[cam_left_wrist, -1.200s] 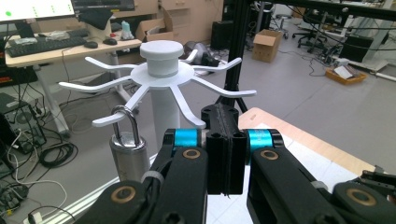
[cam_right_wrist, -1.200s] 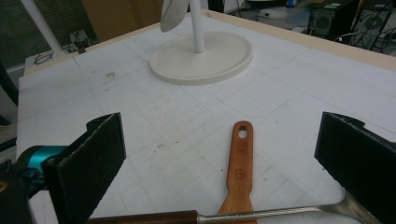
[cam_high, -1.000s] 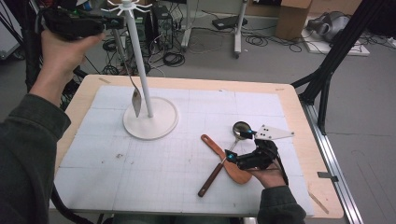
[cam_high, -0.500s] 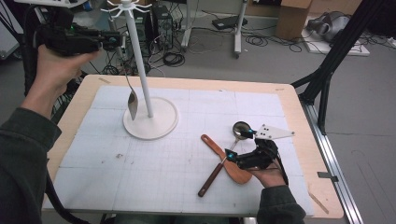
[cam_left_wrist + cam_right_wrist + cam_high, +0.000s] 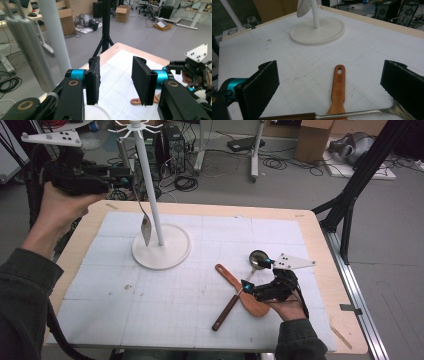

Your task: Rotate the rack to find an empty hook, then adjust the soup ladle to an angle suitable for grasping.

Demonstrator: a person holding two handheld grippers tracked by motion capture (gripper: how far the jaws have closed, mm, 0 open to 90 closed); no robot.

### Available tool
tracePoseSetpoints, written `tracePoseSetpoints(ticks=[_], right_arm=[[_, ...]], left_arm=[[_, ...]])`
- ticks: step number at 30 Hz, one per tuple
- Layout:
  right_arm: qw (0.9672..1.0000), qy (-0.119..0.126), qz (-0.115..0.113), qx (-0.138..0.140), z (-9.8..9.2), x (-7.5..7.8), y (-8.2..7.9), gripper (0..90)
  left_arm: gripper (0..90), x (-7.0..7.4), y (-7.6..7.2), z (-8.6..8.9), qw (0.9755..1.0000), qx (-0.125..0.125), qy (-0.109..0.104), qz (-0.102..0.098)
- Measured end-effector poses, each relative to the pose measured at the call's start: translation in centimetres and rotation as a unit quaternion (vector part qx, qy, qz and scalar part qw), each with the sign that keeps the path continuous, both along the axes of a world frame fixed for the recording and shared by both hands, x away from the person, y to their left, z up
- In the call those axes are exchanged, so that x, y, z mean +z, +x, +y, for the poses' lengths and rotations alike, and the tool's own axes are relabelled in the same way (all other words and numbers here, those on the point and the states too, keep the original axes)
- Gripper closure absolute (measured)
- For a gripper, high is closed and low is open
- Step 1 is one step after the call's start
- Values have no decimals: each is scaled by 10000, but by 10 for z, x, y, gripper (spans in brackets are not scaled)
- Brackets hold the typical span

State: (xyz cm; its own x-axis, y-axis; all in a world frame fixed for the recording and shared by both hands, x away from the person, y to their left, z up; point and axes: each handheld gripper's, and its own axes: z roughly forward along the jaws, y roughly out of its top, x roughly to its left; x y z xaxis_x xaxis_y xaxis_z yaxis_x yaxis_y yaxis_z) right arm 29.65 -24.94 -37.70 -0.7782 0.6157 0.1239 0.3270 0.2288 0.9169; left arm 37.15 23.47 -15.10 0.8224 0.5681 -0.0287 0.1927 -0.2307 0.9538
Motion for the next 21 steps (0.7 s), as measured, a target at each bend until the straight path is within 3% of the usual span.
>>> tracePoseSetpoints(ticks=[9,21], right_arm=[[10000,-24,31,-24,-1,0,-1,10],[9998,-162,82,-16,0,-3,0,10]], left_arm=[[468,-21,-2,0,9998,-68,136,116],[366,-57,-16,-1,9991,-211,239,278]])
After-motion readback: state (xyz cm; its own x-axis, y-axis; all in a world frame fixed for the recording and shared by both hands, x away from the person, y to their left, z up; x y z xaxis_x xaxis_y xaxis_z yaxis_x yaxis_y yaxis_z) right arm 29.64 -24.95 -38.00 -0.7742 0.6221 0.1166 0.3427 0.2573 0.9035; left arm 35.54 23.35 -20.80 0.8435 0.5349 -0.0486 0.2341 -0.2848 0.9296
